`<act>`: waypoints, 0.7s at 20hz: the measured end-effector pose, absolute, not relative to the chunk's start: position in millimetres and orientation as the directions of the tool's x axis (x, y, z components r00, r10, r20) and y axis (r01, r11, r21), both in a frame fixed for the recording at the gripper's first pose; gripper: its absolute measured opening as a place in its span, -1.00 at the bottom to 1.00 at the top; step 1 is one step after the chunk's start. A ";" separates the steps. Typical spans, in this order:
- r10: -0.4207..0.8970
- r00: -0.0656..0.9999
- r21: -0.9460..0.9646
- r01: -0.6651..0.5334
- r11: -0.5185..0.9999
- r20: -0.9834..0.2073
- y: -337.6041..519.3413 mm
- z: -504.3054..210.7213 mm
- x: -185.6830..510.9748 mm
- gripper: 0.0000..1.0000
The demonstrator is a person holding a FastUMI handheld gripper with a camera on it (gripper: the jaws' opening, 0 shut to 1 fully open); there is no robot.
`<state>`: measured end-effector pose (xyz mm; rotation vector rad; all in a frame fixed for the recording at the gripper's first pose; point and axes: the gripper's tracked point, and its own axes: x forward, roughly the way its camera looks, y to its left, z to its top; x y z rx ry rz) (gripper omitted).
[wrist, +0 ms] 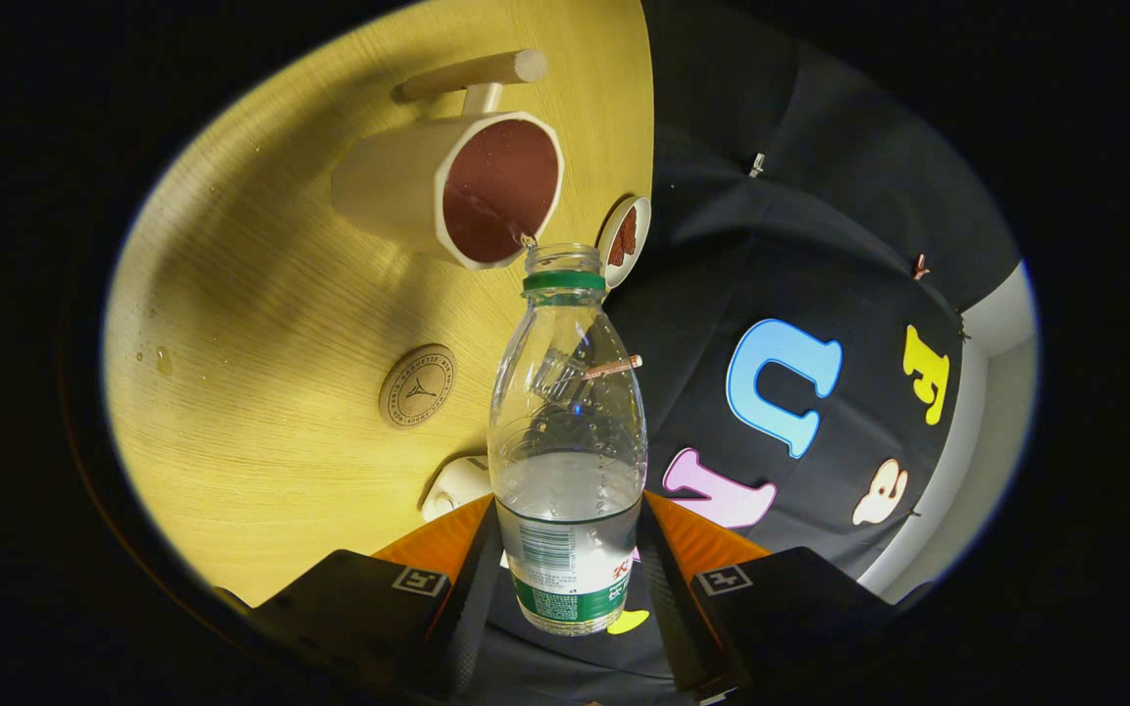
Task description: Take the bottle from table, then pour the juice into the cup, finally place the bottle on the coaster
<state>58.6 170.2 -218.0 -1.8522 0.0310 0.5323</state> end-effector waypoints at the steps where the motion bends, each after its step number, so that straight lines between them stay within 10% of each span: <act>1: 0.246 0.897 -0.895 -0.269 -0.357 -0.367 172.8 -215.4 59.1 0.52; 14: 0.302 0.891 -0.878 -0.183 -0.443 -0.338 181.1 -205.3 51.2 0.52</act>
